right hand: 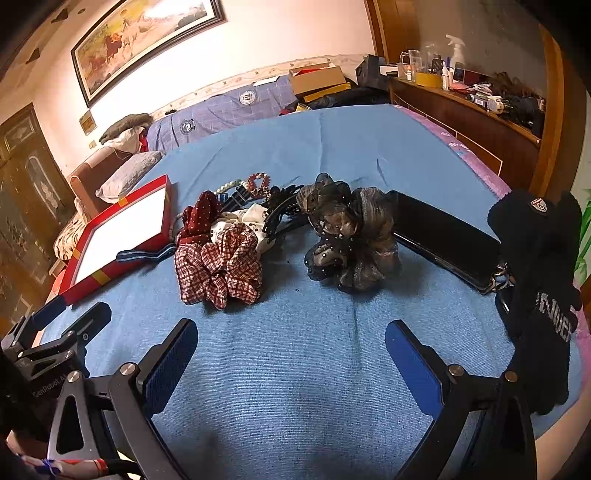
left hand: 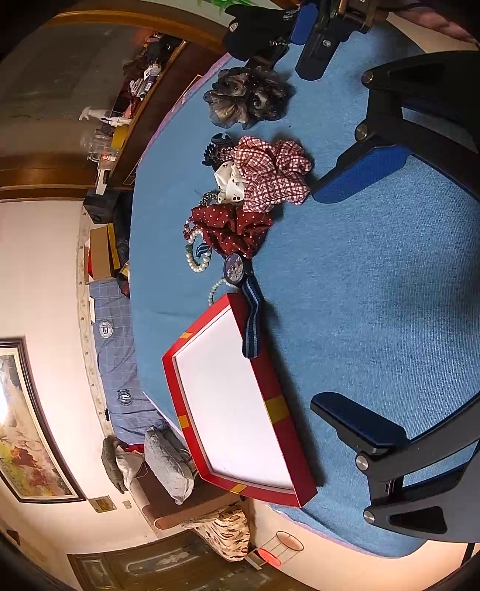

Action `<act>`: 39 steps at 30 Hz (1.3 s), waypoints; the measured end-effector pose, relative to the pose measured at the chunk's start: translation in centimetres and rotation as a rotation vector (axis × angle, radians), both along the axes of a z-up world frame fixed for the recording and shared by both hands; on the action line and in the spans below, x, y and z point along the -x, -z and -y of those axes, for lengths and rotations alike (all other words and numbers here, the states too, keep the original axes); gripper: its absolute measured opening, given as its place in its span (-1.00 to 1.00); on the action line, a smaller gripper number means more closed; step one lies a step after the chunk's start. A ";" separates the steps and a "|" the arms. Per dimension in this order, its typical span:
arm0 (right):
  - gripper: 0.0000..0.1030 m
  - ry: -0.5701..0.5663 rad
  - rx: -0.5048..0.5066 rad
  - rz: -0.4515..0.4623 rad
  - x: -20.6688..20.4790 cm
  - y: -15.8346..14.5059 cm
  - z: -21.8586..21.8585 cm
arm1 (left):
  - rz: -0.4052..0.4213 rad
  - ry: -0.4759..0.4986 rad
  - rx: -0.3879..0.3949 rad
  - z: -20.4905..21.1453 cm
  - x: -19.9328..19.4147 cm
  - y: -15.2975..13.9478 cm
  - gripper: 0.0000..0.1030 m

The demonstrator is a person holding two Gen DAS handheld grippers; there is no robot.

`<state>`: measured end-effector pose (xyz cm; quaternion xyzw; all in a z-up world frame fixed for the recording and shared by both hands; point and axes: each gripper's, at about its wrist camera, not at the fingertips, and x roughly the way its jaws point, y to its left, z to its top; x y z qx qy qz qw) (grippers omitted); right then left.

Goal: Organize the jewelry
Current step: 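Move both tools toward the pile of scrunchies on the bedspread, then close the left tool on the red plaid scrunchie while the right tool reaches the black sheer scrunchie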

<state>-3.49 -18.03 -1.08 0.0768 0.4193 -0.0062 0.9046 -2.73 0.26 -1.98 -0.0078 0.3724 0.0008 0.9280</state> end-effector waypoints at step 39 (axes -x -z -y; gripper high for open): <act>1.00 0.122 -0.060 0.070 -1.0 -0.6 7.4 | -0.111 0.260 0.064 7.6 -8.2 2.6 0.97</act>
